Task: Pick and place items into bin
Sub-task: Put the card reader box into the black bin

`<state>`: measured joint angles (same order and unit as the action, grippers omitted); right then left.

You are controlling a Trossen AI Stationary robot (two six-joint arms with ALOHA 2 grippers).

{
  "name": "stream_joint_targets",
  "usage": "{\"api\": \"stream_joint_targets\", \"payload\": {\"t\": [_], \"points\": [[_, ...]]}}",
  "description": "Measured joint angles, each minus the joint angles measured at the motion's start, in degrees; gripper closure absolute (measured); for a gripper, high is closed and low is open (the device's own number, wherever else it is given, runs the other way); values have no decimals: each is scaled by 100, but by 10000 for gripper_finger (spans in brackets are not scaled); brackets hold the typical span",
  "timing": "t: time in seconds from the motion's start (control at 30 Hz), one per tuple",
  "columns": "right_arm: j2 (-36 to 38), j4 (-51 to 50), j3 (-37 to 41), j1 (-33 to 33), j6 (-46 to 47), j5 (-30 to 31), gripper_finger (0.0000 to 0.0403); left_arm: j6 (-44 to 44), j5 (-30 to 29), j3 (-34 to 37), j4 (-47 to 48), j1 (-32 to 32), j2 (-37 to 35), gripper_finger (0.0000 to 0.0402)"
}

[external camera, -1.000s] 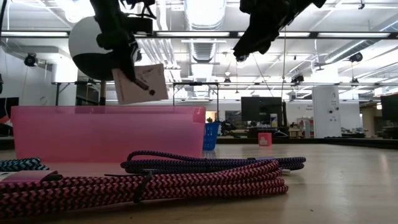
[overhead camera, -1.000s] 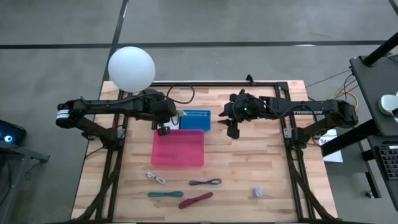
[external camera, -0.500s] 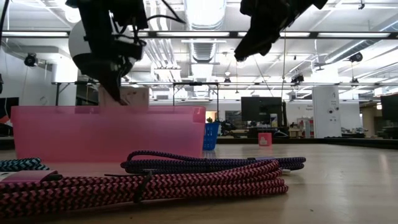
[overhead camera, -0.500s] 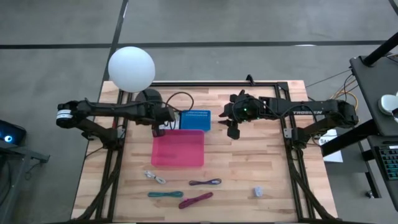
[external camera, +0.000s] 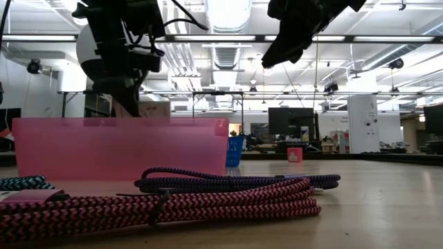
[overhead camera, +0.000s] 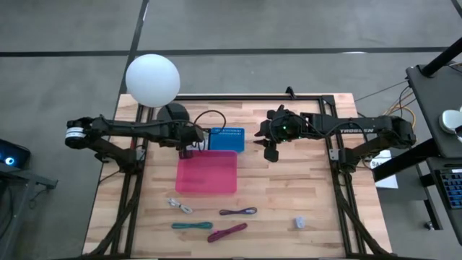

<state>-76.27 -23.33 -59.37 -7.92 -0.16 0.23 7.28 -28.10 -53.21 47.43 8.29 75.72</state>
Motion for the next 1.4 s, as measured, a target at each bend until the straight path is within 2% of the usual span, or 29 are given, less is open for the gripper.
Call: {"api": "stream_joint_targets", "payload": {"t": [0.8, 1.13, 1.4], "points": [[0, 0, 63, 2, -19, 4, 299, 97, -71, 43, -49, 0, 2, 363], [0, 0, 63, 0, -38, 5, 309, 55, -76, 362, -138, 0, 4, 359], [0, -2, 63, 0, -39, 4, 310, 58, -207, 413, -625, 0, 4, 315]]}}
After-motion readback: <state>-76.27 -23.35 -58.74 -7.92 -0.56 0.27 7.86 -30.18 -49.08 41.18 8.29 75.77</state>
